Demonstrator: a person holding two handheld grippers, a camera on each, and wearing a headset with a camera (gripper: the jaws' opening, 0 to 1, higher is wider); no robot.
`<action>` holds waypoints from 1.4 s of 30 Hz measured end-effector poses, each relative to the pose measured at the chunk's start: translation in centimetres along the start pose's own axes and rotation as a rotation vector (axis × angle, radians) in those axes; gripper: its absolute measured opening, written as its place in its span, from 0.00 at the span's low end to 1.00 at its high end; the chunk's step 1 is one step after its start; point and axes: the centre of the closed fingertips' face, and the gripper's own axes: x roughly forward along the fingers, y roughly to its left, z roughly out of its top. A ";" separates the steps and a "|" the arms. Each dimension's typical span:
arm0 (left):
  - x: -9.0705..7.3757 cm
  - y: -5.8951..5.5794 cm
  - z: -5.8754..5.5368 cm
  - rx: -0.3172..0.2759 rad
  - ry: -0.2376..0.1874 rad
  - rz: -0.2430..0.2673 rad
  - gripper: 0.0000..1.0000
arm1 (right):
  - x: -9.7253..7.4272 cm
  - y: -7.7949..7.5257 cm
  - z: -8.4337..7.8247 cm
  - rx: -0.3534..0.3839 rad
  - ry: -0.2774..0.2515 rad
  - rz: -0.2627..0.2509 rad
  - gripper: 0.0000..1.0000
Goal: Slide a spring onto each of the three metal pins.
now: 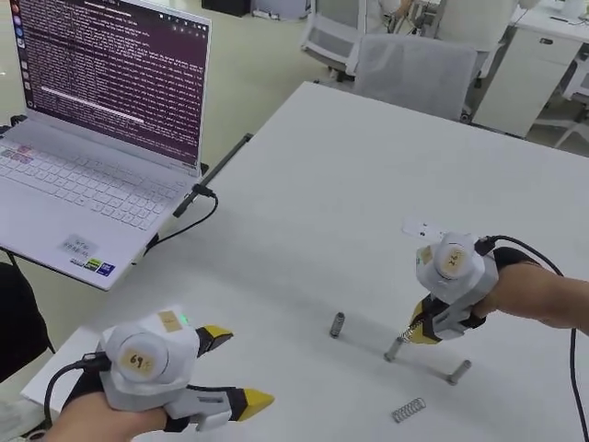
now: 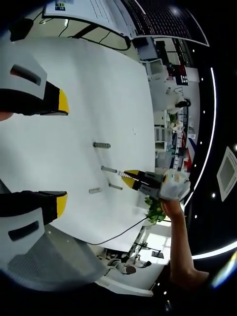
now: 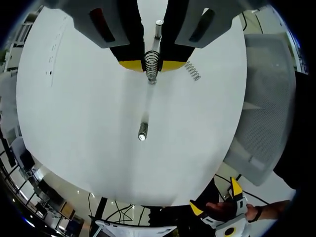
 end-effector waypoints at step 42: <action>-0.4 0.8 -0.5 -0.031 0.007 0.019 0.56 | 3.5 0.2 -0.1 -0.062 0.084 0.051 0.09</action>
